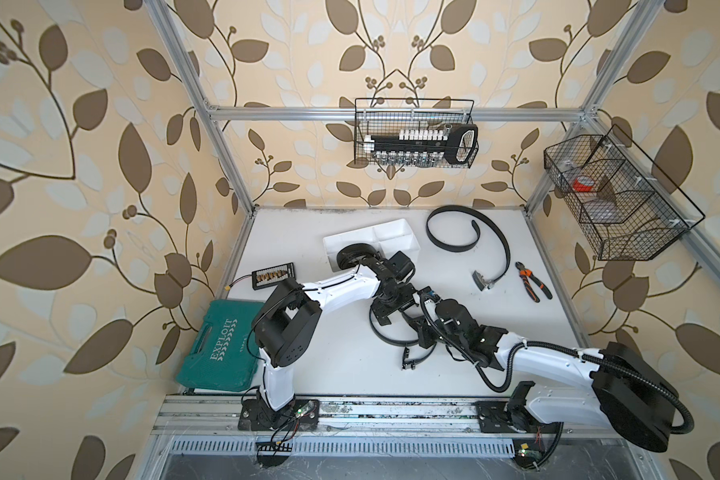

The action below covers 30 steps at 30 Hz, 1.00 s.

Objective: Place the belts into the storage roll
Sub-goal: Roll the belt at the center of the board.

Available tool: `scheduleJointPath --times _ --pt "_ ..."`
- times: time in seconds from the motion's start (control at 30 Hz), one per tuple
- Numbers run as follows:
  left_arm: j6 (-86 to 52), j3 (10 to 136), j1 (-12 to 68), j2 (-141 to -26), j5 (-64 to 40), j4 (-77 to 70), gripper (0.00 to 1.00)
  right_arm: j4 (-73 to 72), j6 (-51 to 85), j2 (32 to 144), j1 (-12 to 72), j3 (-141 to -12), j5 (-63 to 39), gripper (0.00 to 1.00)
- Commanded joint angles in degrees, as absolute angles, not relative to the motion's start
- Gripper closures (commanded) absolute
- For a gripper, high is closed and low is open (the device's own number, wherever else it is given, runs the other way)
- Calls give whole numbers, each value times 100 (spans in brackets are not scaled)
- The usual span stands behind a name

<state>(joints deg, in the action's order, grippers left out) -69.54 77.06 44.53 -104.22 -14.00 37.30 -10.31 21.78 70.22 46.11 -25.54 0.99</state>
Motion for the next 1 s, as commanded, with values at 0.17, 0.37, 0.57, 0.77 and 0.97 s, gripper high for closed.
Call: scheduleJointPath --times 0.17,0.37,0.57,0.77,0.97 --pt "-7086 5971 4758 -7970 243 3411 1 -1064 2379 6830 4387 -2168 91 100" --pt "-7404 4269 5884 -6848 1293 3019 1 -1107 2354 7177 4014 -2309 -196 100" --pt "-6897 3315 6482 -6728 1194 1211 7 -1118 2368 7442 3981 -2425 -358 100" --pt "-6299 3535 6572 -7520 666 -145 7 -1169 2438 7467 3981 -2353 -468 100" --pt "-6158 3938 6596 -8217 340 -344 8 -1047 2513 7360 3850 -2316 -453 100"
